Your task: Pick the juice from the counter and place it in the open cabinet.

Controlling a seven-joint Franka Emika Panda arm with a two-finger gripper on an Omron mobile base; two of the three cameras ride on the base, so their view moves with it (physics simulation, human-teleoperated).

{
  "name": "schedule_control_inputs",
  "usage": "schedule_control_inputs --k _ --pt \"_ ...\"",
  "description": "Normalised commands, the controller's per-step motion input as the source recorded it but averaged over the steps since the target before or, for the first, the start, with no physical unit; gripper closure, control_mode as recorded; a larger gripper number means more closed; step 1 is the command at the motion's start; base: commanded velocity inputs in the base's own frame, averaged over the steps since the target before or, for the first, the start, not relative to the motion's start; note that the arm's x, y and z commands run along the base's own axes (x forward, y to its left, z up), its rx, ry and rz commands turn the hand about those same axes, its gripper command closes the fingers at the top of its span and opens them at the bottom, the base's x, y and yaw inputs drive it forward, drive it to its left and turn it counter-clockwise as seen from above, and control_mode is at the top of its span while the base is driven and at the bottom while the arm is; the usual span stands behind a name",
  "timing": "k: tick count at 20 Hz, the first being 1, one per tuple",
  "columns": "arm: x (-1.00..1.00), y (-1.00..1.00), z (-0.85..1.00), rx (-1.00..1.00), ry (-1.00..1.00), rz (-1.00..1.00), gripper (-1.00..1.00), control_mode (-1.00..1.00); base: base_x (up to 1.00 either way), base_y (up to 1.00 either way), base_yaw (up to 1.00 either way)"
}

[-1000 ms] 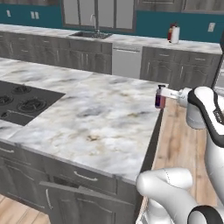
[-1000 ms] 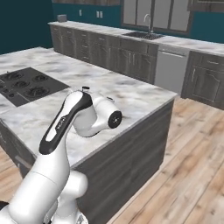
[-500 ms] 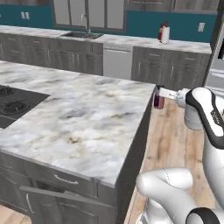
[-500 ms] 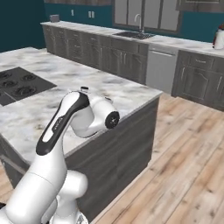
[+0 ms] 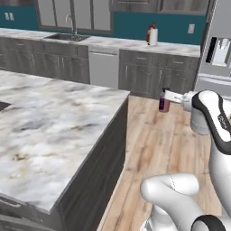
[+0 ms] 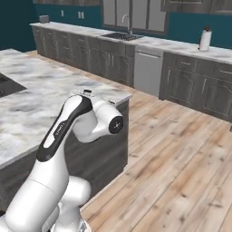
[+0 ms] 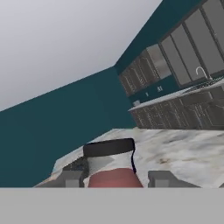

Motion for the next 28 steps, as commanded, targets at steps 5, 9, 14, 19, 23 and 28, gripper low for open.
schedule_control_inputs --k 5,9,14,19,23,28 --pt "0.00 0.00 0.00 0.00 0.00 0.00 1.00 1.00 0.98 -1.00 -0.13" --pt "0.00 0.00 0.00 0.00 0.00 0.00 1.00 1.00 1.00 -1.00 -0.13" --pt "0.00 0.00 0.00 0.00 0.00 0.00 1.00 1.00 1.00 -1.00 -0.15" --pt "0.00 0.00 0.00 0.00 0.00 0.00 1.00 1.00 1.00 -0.91 -0.20" --pt "0.00 0.00 0.00 0.00 0.00 0.00 1.00 1.00 1.00 -0.74 -0.20" --pt "0.00 0.00 0.00 0.00 0.00 0.00 1.00 1.00 1.00 -0.35 -0.08"
